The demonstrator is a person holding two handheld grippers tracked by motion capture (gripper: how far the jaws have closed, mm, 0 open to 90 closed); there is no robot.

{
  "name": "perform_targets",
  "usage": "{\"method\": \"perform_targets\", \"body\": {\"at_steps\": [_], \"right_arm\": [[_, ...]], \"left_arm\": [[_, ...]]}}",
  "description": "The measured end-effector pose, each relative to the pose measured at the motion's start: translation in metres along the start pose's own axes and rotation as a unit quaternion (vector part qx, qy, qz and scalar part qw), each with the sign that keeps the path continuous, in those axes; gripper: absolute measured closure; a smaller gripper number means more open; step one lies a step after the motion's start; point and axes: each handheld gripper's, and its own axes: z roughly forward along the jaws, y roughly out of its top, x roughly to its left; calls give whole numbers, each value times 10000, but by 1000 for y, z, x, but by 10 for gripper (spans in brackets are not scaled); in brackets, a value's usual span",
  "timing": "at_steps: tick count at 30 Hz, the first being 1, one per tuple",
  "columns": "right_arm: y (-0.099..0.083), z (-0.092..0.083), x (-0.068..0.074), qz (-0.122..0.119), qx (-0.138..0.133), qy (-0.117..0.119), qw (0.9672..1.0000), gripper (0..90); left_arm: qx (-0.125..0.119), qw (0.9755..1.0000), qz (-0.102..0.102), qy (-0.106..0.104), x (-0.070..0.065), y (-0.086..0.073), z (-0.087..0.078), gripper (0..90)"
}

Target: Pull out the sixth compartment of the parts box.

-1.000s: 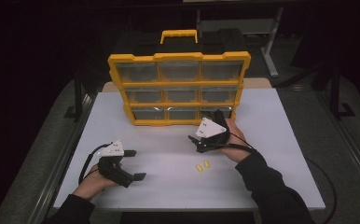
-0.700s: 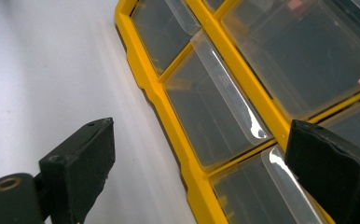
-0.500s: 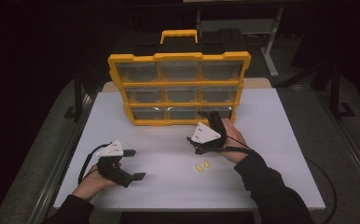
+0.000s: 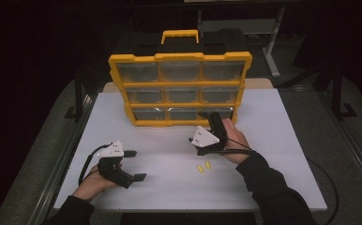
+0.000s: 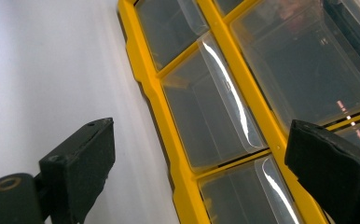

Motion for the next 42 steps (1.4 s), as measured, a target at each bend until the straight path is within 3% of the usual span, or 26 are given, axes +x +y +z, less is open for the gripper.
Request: {"method": "perform_targets", "body": {"at_steps": [14, 26, 36, 42], "right_arm": [[-1, 2, 5, -548, 87, -119, 9984, 79], [1, 0, 7, -815, 115, -296, 9962, 80], [2, 0, 10, -1095, 178, -399, 9930, 80], [2, 0, 12, -1335, 231, -490, 9896, 80]], "left_arm": [[-25, 10000, 23, 39, -1, 0, -1, 0], [-43, 9999, 36, 98, -1, 0, -1, 0], [-50, 9999, 28, 113, -1, 0, -1, 0], [-23, 9999, -2, 114, -1, 0, -1, 0]]}}
